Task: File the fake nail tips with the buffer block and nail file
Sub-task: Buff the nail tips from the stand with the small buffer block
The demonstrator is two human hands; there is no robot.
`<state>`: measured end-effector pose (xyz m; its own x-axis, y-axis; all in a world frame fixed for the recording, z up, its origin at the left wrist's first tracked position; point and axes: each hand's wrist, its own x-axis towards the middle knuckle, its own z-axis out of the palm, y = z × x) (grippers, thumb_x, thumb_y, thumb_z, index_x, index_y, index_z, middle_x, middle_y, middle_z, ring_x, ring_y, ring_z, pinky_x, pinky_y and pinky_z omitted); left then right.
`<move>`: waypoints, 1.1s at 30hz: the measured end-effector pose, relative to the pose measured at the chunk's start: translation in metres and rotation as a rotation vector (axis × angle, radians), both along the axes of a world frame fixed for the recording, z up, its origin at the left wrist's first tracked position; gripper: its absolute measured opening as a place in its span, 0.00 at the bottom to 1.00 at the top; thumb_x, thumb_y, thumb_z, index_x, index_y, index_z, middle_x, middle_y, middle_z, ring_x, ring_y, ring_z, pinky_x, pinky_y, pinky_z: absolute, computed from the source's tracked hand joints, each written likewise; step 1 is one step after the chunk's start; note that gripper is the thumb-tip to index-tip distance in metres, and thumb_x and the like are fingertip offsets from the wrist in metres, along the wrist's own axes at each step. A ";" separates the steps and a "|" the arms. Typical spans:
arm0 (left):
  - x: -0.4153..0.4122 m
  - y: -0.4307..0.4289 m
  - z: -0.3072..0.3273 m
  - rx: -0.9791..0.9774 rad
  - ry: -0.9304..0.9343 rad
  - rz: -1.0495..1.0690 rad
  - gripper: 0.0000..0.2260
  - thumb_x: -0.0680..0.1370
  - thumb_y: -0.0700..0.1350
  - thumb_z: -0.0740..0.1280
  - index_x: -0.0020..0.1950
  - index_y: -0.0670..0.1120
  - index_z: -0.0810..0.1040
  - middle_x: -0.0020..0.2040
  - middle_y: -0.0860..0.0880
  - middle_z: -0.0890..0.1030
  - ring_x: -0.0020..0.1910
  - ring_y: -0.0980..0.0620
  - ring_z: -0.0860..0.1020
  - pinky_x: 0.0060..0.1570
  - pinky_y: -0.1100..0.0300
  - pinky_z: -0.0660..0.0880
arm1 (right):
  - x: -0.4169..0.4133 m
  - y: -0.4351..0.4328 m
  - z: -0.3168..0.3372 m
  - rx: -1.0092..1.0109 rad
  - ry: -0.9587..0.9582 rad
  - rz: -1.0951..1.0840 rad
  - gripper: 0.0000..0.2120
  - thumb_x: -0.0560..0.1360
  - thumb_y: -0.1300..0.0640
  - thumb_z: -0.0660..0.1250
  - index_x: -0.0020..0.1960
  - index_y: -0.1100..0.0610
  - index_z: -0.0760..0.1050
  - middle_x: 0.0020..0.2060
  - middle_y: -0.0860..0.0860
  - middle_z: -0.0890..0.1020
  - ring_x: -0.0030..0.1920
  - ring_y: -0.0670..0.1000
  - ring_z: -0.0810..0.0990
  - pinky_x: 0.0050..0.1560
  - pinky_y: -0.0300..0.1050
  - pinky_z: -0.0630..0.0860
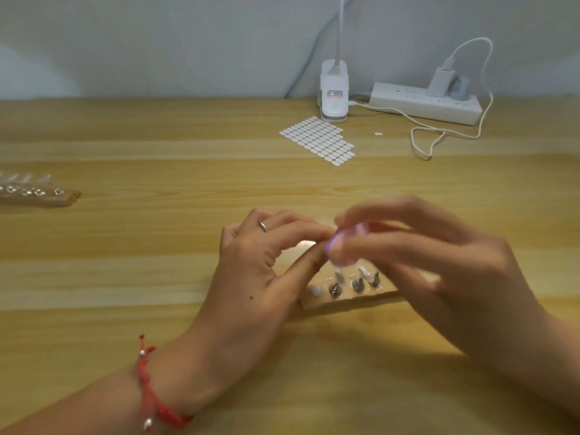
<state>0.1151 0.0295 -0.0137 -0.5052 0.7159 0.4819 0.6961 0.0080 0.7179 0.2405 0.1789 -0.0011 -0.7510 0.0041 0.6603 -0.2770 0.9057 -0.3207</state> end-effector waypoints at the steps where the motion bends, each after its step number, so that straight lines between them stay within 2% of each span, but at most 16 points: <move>1: 0.000 0.000 0.000 0.002 0.002 0.009 0.03 0.75 0.55 0.67 0.44 0.65 0.77 0.48 0.65 0.79 0.54 0.62 0.74 0.54 0.61 0.61 | 0.000 0.000 0.000 0.001 0.002 -0.015 0.10 0.76 0.69 0.67 0.53 0.59 0.83 0.52 0.57 0.81 0.53 0.52 0.82 0.52 0.46 0.78; 9: 0.001 -0.001 0.000 -0.013 -0.013 0.009 0.03 0.76 0.54 0.66 0.45 0.61 0.79 0.48 0.63 0.80 0.54 0.62 0.74 0.56 0.60 0.61 | -0.001 0.002 -0.003 0.043 0.035 -0.027 0.11 0.75 0.69 0.68 0.53 0.58 0.83 0.52 0.56 0.81 0.52 0.52 0.82 0.54 0.41 0.77; 12: 0.000 -0.001 0.000 -0.015 -0.057 -0.017 0.05 0.76 0.55 0.66 0.45 0.58 0.81 0.46 0.62 0.81 0.52 0.58 0.75 0.56 0.59 0.63 | -0.002 0.008 -0.002 0.068 0.034 -0.049 0.11 0.75 0.69 0.69 0.53 0.58 0.83 0.52 0.56 0.82 0.51 0.52 0.82 0.55 0.41 0.76; 15: -0.001 0.000 0.000 0.014 -0.157 -0.070 0.06 0.76 0.54 0.66 0.44 0.56 0.82 0.44 0.63 0.81 0.50 0.53 0.76 0.58 0.55 0.66 | -0.002 0.022 0.008 0.059 0.098 -0.157 0.08 0.76 0.65 0.71 0.54 0.56 0.80 0.51 0.56 0.82 0.52 0.48 0.81 0.58 0.35 0.74; 17: -0.002 0.001 0.000 0.025 -0.222 -0.095 0.07 0.75 0.53 0.67 0.44 0.53 0.83 0.43 0.65 0.81 0.50 0.54 0.76 0.56 0.61 0.66 | -0.001 0.022 0.011 0.058 0.146 -0.149 0.10 0.75 0.66 0.71 0.54 0.56 0.79 0.52 0.56 0.80 0.54 0.45 0.80 0.60 0.34 0.72; 20: -0.005 0.001 0.000 0.033 -0.246 -0.117 0.09 0.75 0.55 0.66 0.44 0.53 0.83 0.42 0.64 0.81 0.47 0.57 0.76 0.49 0.71 0.65 | 0.001 0.007 0.002 0.016 0.123 -0.004 0.10 0.76 0.70 0.67 0.54 0.60 0.80 0.53 0.59 0.78 0.56 0.51 0.81 0.60 0.44 0.77; 22: -0.005 0.000 0.000 0.042 -0.254 -0.134 0.08 0.75 0.54 0.66 0.44 0.53 0.83 0.41 0.63 0.81 0.45 0.59 0.75 0.47 0.73 0.65 | 0.001 0.005 0.000 0.051 0.092 0.041 0.12 0.77 0.71 0.65 0.55 0.59 0.81 0.55 0.59 0.78 0.58 0.56 0.81 0.58 0.52 0.78; 23: -0.005 0.000 0.000 0.044 -0.265 -0.139 0.07 0.75 0.53 0.68 0.44 0.52 0.84 0.40 0.62 0.81 0.45 0.59 0.74 0.47 0.73 0.65 | 0.001 0.006 0.000 0.064 0.090 0.039 0.12 0.77 0.70 0.65 0.56 0.58 0.80 0.55 0.58 0.78 0.58 0.57 0.80 0.57 0.53 0.78; 25: -0.005 0.000 0.001 0.044 -0.292 -0.147 0.06 0.74 0.52 0.69 0.43 0.51 0.84 0.40 0.60 0.81 0.44 0.58 0.75 0.47 0.72 0.65 | 0.002 0.007 0.000 0.065 0.096 0.031 0.11 0.78 0.68 0.65 0.55 0.57 0.81 0.55 0.58 0.78 0.59 0.56 0.80 0.59 0.51 0.78; 29: -0.004 0.000 0.002 0.047 -0.304 -0.148 0.07 0.74 0.52 0.69 0.43 0.52 0.84 0.39 0.58 0.81 0.44 0.57 0.75 0.47 0.71 0.66 | 0.001 0.007 -0.002 0.115 0.077 0.017 0.13 0.77 0.71 0.65 0.53 0.57 0.83 0.55 0.57 0.79 0.60 0.56 0.80 0.59 0.52 0.77; 33: -0.005 0.000 0.002 0.052 -0.337 -0.142 0.07 0.73 0.49 0.68 0.43 0.50 0.85 0.38 0.57 0.81 0.44 0.54 0.74 0.48 0.70 0.67 | -0.001 0.004 -0.002 -0.043 0.009 0.055 0.08 0.80 0.59 0.66 0.53 0.51 0.84 0.56 0.50 0.80 0.59 0.50 0.81 0.60 0.43 0.76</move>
